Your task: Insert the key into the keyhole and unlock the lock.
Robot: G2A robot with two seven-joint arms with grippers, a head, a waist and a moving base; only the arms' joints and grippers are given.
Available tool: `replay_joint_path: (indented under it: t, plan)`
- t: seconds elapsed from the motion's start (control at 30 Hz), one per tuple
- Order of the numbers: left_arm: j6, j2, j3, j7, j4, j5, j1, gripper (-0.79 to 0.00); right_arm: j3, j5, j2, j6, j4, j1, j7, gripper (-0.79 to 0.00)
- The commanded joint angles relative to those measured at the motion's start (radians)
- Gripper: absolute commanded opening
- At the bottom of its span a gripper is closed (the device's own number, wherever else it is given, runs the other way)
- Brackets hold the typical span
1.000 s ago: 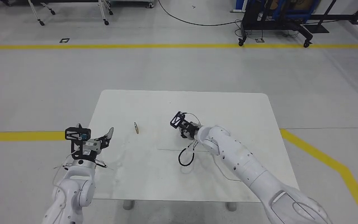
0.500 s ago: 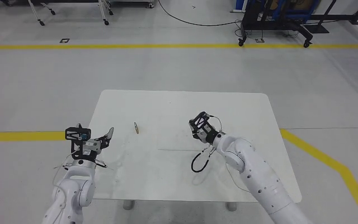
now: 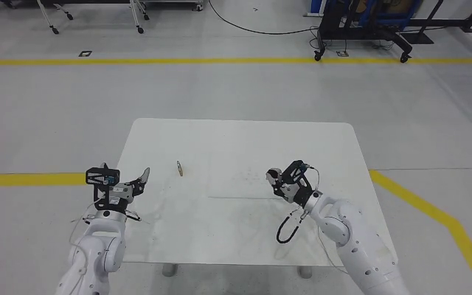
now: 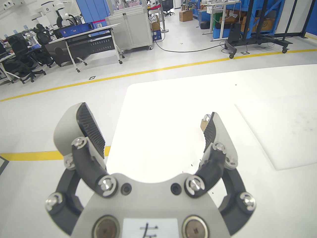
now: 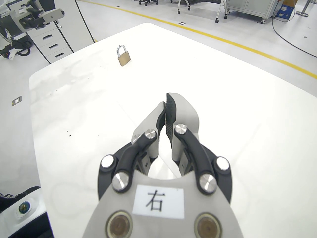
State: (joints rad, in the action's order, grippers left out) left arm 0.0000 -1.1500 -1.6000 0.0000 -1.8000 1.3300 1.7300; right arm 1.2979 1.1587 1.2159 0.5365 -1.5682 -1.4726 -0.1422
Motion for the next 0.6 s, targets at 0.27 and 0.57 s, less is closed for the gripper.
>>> replay_joint_path:
  t: [0.27,0.57]
  plan:
    - [-0.464,-0.001,-0.023,-0.179,0.043,-0.842,-0.052,0.000,-0.035,-0.262,0.016,0.024,0.063,0.040,0.008,-0.785]
    - [-0.399,0.006,0.114,-0.725,0.093,-1.504,-0.253,0.000,-0.099,-0.638,0.037,0.173,0.217,0.142,-0.038,-0.785]
